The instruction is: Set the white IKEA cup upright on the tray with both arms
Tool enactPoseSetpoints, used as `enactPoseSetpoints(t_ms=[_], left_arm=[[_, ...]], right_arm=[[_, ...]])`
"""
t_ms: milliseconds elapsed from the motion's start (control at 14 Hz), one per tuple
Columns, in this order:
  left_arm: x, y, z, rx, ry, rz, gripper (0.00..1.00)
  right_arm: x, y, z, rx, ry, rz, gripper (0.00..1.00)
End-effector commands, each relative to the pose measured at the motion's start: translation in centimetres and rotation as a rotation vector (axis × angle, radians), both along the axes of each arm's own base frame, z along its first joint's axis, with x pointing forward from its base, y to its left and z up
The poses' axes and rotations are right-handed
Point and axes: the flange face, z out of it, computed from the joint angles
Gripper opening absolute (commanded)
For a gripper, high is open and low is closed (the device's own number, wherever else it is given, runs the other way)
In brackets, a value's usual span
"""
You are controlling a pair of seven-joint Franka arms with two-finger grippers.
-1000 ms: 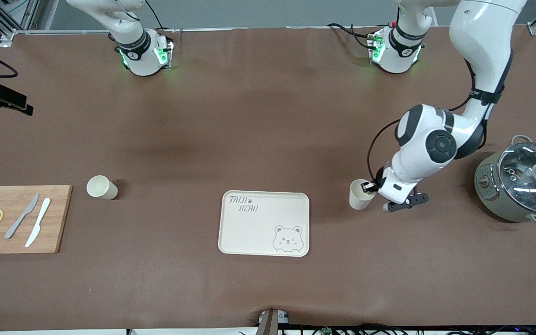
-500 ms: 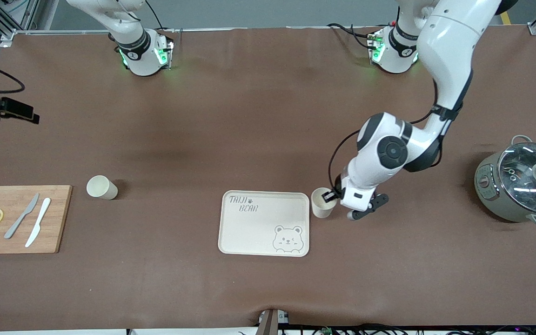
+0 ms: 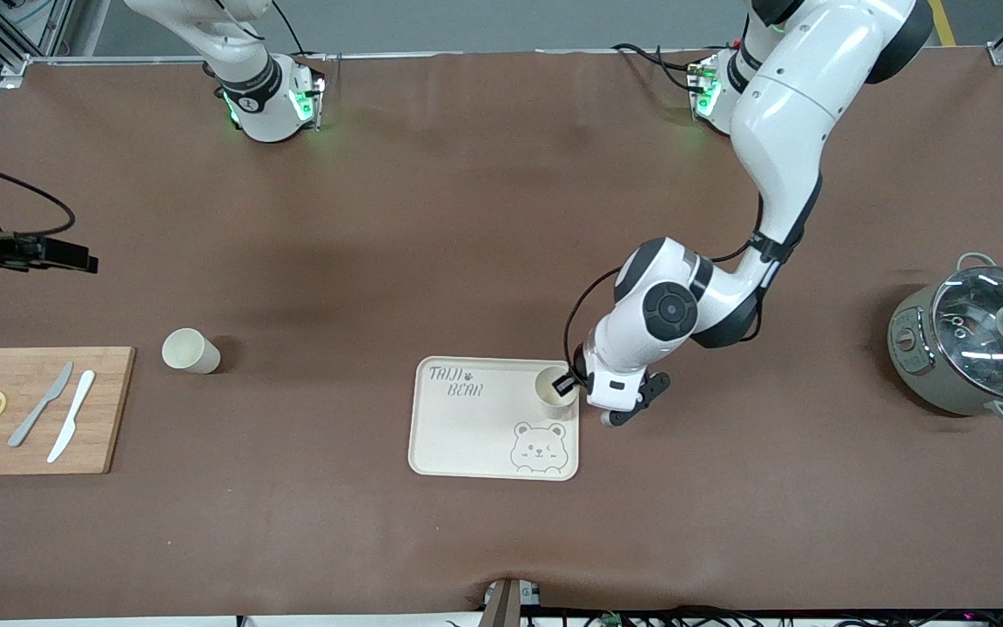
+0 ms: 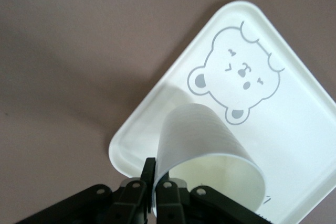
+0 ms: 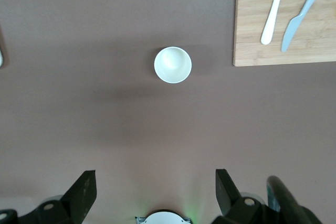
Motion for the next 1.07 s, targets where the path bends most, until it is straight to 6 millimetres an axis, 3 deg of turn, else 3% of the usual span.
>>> enactPoseSetpoints(t_ms=[0,214,286,429,571,643,857,1000], left_arm=[[0.0,-1.5,-1.4,-0.010,0.024,0.030,0.00],[-0.1,-1.4,-2.2,-0.008,0.036,0.032,0.00],[0.1,-1.3,-2.1,-0.010,0.033,0.035,0.25],[0.3,-1.2,-1.4,-0.013,0.020,0.036,1.00],[0.4,-1.4,-0.5,-0.018,0.003,0.028,1.00],[0.8,-1.1,0.7,-0.023,-0.013,0.034,1.00],[1.7,-0.2,5.1,-0.026,-0.080,0.027,1.00],[2.5,1.0,8.6,-0.028,-0.139,0.025,1.00]], right_arm=[[1.2,0.0,-2.1,0.001,0.028,-0.004,1.00],[2.4,1.2,-4.7,0.005,0.012,0.003,1.00],[2.7,1.9,-5.3,-0.001,0.001,-0.019,1.00],[3.4,4.7,-6.8,-0.011,0.001,-0.093,1.00],[4.2,6.7,-8.4,0.052,0.008,-0.183,1.00],[4.6,7.5,-9.0,0.076,0.006,-0.213,1.00],[5.4,12.5,-9.9,0.056,-0.035,-0.273,1.00],[6.1,11.8,-11.1,0.042,-0.049,-0.279,1.00]])
